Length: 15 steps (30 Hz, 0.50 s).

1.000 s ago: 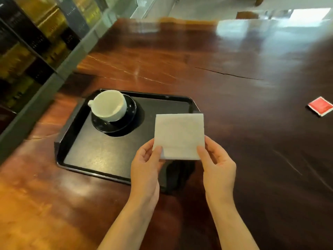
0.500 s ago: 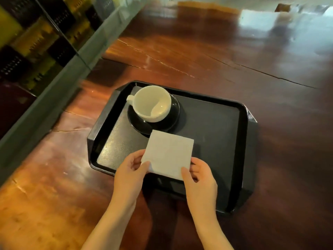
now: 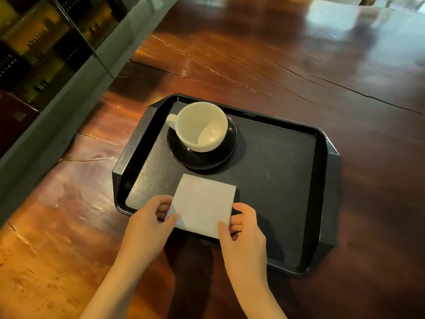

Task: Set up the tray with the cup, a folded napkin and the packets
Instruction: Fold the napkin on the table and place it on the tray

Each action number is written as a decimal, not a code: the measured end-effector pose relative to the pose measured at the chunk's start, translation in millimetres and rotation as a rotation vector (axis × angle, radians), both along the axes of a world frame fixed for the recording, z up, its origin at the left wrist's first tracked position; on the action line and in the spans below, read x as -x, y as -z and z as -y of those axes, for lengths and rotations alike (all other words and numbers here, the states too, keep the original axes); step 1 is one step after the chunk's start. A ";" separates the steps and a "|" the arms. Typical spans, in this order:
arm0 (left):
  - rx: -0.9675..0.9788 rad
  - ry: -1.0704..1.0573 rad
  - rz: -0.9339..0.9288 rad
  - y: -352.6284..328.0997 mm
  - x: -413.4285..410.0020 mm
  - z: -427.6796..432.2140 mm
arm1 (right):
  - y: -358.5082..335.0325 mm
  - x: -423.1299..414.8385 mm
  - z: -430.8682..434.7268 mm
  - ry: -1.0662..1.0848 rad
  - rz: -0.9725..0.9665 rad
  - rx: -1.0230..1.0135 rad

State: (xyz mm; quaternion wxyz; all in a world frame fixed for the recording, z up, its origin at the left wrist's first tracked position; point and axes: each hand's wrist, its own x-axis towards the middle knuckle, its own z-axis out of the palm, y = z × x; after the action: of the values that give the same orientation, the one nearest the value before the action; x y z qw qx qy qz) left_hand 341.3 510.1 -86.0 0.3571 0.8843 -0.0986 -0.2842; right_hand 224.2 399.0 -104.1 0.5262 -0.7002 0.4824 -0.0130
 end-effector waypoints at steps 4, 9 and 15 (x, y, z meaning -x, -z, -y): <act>-0.026 0.025 0.042 2.6 -5.9 9.8 | 2.1 -4.4 2.2 -0.003 -0.010 0.061; -0.047 0.084 0.057 8.8 -4.9 18.0 | 4.4 -2.0 6.5 -0.005 -0.030 0.124; -0.132 0.118 0.129 11.9 -5.3 19.9 | 10.0 0.8 4.0 -0.080 -0.049 0.202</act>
State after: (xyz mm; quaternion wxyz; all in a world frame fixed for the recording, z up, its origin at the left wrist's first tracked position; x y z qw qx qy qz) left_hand 346.6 490.2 -97.9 0.2735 0.9151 -0.1541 -0.2531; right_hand 223.3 395.0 -114.1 0.4412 -0.7684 0.4630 -0.0235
